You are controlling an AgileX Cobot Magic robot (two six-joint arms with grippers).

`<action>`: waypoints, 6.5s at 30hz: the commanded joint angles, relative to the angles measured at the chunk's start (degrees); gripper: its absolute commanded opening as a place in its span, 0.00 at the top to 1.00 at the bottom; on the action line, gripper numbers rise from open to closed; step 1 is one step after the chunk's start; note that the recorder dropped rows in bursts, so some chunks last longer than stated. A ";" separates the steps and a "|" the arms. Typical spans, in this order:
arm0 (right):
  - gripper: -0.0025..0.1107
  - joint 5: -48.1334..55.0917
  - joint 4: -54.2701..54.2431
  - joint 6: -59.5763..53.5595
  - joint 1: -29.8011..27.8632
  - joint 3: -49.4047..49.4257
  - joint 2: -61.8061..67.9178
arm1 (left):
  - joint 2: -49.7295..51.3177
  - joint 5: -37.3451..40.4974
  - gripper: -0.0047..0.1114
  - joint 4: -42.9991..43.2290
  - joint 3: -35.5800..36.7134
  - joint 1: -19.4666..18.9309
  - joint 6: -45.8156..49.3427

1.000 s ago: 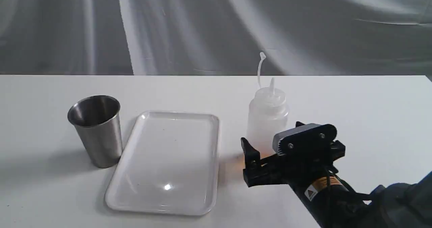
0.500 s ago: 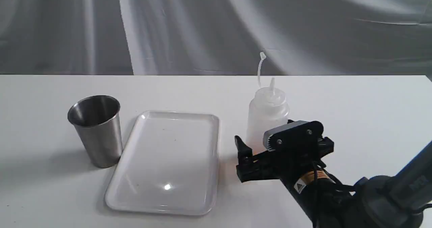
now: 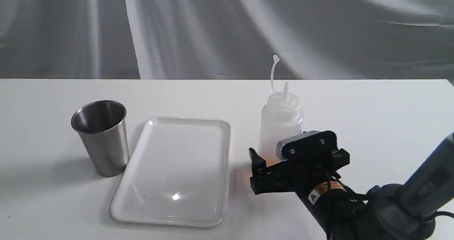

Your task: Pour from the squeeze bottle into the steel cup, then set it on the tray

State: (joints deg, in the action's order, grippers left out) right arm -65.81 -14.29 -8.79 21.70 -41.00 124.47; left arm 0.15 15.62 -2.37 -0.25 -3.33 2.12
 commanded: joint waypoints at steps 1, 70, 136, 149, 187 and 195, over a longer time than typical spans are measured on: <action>0.05 0.50 1.11 0.05 -1.14 -1.67 -0.08 | -0.15 -0.41 0.89 -0.28 0.25 0.27 -0.05; 0.98 15.19 -9.23 -24.98 0.55 -6.66 -23.08 | -0.15 -0.41 0.89 -0.28 0.25 0.27 -0.16; 0.98 87.05 27.44 0.28 12.06 -62.42 -11.34 | -0.15 -0.41 0.89 -0.28 0.25 0.27 -0.34; 0.98 90.36 50.15 15.64 14.29 -62.81 -7.56 | -0.15 -0.41 0.89 -0.28 0.25 0.27 -0.16; 0.98 110.63 91.63 30.11 21.78 -62.81 -0.69 | -0.15 -0.41 0.89 0.42 0.25 0.27 -0.29; 0.98 111.44 91.59 30.11 22.29 -62.81 0.64 | -0.15 -0.41 0.89 0.42 0.25 0.27 -0.15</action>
State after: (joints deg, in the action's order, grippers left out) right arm 45.00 75.21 21.18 43.62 -103.20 125.29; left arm 0.15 15.62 -2.20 -0.25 -3.33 2.12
